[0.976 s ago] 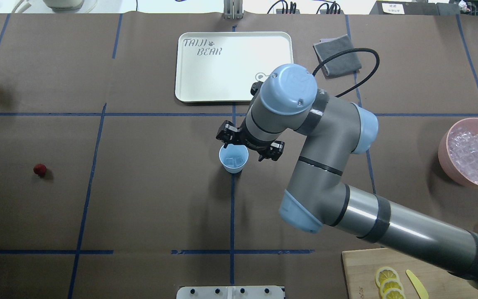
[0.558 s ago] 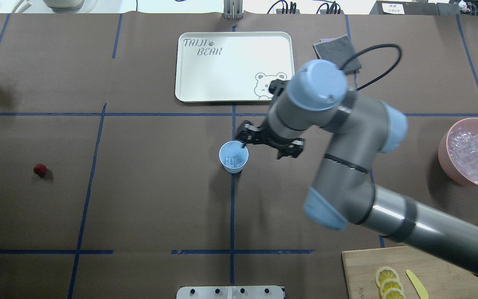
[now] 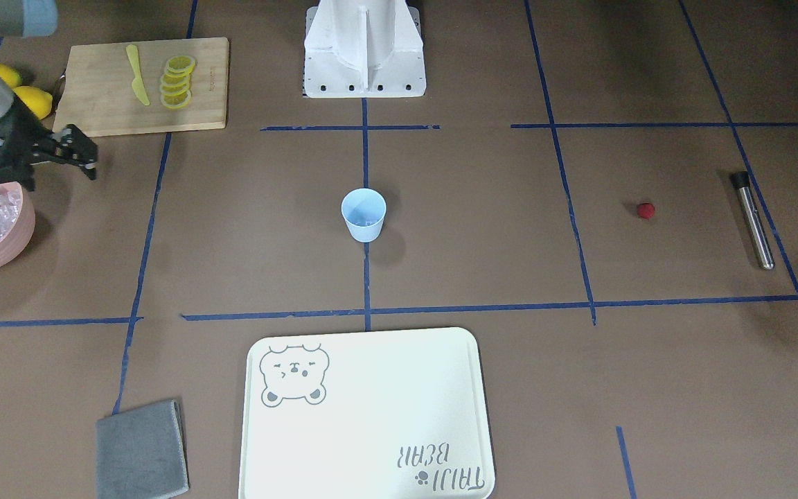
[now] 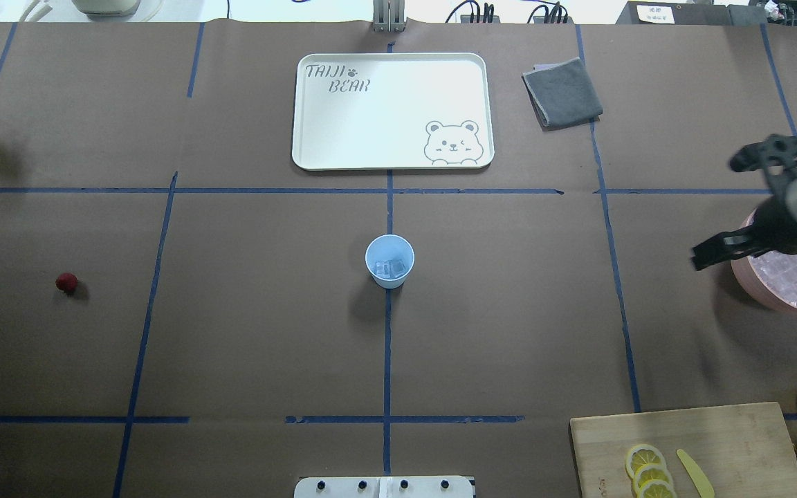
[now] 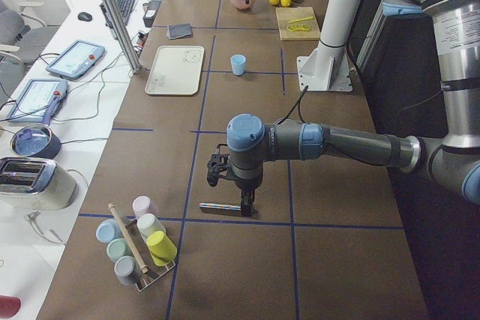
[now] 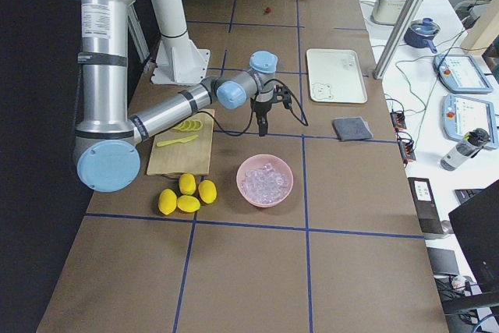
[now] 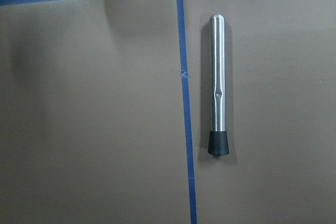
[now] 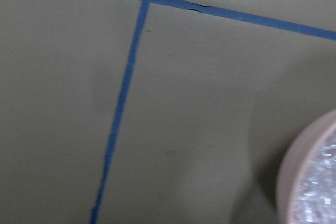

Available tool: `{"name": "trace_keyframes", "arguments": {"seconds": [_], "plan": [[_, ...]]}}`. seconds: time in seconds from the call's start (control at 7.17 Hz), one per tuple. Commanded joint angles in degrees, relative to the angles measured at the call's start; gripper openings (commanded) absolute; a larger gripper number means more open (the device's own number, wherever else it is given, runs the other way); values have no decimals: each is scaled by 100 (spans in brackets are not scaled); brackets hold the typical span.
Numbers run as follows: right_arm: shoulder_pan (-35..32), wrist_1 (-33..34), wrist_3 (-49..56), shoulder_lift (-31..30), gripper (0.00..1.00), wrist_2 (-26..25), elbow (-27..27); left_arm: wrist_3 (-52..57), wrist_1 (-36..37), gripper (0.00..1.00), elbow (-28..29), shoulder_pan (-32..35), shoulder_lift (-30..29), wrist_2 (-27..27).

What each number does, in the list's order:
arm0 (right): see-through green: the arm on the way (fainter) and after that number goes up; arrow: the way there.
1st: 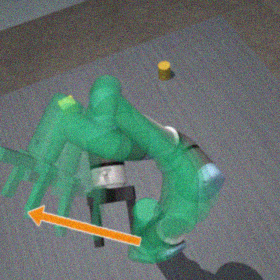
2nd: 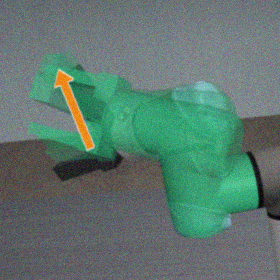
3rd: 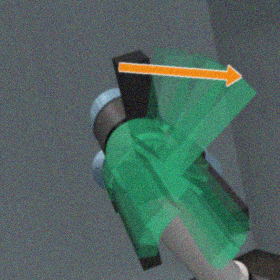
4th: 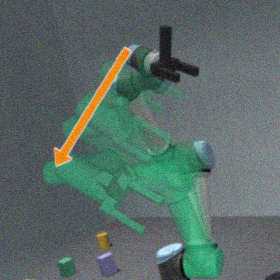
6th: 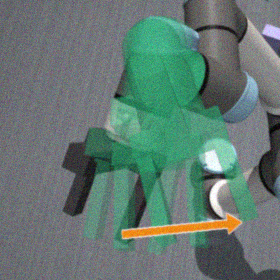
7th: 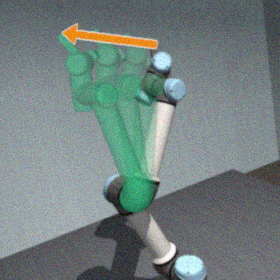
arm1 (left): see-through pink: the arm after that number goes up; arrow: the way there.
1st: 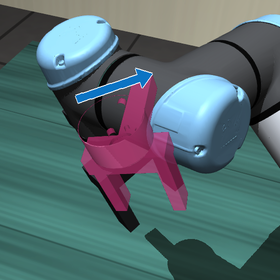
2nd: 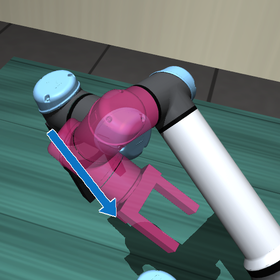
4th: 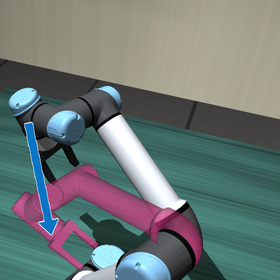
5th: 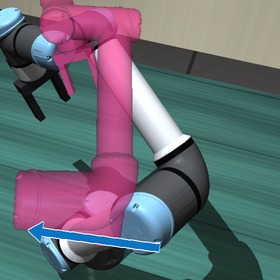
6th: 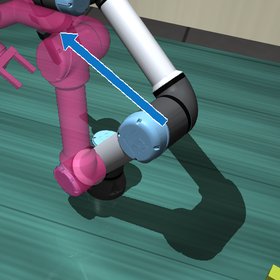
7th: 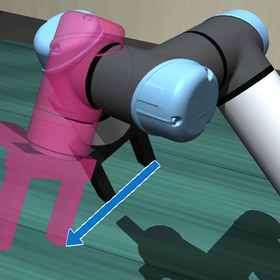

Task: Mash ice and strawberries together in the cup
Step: 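Move the empty right gripper back over the pink ice bowl, then lower the right gripper into the bowl and grasp a third ice cube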

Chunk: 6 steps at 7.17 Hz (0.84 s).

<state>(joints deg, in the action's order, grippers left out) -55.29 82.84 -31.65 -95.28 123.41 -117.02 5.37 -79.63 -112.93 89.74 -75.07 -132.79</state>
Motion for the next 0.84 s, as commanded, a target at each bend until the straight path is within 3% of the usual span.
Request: {"name": "trace_keyframes", "arguments": {"seconds": [0.0, 0.7], "plan": [[-797, 4, 897, -456, 99, 8, 248, 0, 0, 100, -1, 0, 1, -1], [-808, -196, 906, -351, 99, -45, 846, 0, 0, 100, -1, 0, 1, -1]]}}
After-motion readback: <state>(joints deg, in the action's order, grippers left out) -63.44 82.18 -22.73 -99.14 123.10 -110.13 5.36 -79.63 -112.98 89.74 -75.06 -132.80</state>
